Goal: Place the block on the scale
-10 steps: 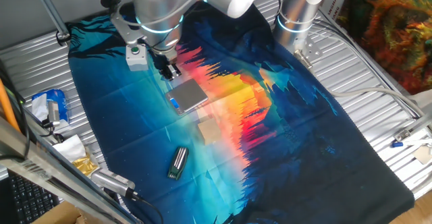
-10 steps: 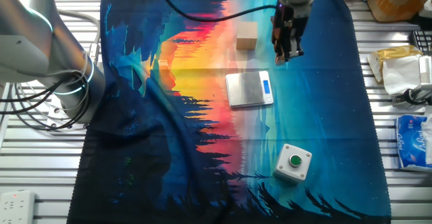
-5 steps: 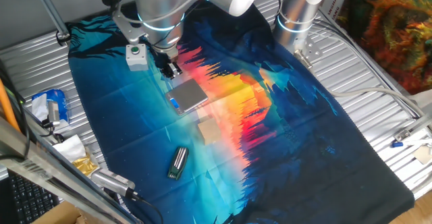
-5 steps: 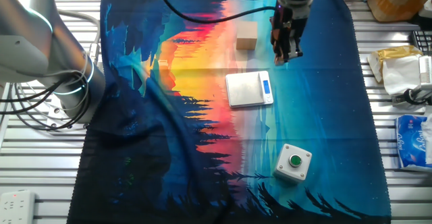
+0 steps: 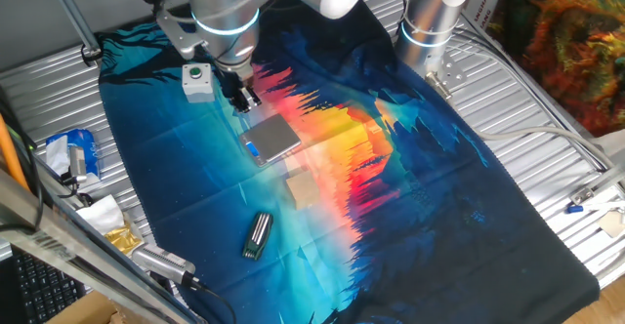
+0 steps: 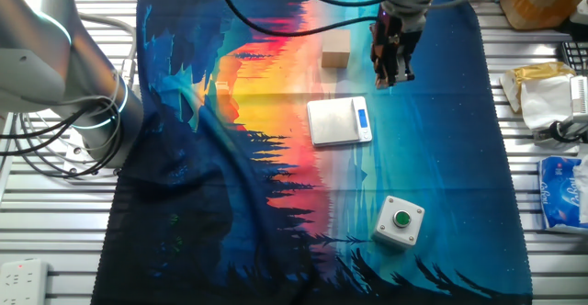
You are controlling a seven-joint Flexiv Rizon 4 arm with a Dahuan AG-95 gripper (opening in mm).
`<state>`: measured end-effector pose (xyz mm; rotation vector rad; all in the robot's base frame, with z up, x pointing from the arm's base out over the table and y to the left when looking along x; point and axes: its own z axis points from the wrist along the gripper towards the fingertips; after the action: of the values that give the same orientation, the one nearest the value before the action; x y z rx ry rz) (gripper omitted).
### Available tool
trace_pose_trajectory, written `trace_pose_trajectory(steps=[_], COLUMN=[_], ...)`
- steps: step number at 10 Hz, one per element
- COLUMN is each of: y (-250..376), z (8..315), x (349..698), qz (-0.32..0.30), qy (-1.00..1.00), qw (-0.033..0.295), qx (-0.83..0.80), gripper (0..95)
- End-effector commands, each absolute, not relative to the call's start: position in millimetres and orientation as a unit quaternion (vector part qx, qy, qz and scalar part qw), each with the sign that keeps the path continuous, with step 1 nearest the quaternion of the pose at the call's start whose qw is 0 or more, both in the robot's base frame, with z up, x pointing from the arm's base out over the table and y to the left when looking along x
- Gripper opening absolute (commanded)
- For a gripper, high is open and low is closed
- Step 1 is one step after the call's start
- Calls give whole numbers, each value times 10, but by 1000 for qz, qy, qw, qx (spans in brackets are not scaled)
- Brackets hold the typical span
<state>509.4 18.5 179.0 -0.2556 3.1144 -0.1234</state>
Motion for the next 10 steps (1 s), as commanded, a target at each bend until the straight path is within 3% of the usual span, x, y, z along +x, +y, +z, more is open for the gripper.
trace_pose_trajectory(steps=[1,10], y=[192,192], z=[1783,1783], x=[5102,5102], qz=[-41,-53], qy=[996,987], qw=[6,-8], qx=[-82,-149], gripper=[0,0])
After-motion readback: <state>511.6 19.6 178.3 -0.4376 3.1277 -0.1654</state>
